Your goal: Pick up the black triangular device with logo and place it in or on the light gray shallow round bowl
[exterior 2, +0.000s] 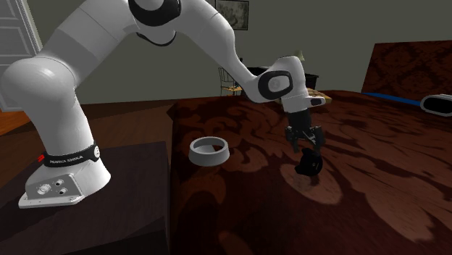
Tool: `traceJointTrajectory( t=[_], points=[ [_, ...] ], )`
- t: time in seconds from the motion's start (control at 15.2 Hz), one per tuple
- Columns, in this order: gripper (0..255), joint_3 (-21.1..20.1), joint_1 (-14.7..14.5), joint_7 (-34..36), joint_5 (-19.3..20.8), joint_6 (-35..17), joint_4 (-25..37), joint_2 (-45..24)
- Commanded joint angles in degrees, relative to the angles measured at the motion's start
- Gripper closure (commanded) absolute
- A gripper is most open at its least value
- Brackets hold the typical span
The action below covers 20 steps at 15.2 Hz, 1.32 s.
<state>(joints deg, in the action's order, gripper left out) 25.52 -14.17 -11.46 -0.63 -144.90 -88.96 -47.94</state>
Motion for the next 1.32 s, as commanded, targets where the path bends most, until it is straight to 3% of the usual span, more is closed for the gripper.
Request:
traceJointTrajectory(
  t=[0.0, 0.33, 0.4, 1.25],
  points=[
    [0, -0.07, 0.11, -0.01, -0.06, -0.13, 0.19, -0.27],
    [0, -0.07, 0.11, 0.0, -0.06, -0.12, 0.19, -0.27],
    [255, -0.07, 0.11, 0.0, -0.06, -0.12, 0.19, -0.27],
    [255, 0.42, -0.31, -0.34, 0.31, 1.59, -0.14, 1.85]
  ],
)
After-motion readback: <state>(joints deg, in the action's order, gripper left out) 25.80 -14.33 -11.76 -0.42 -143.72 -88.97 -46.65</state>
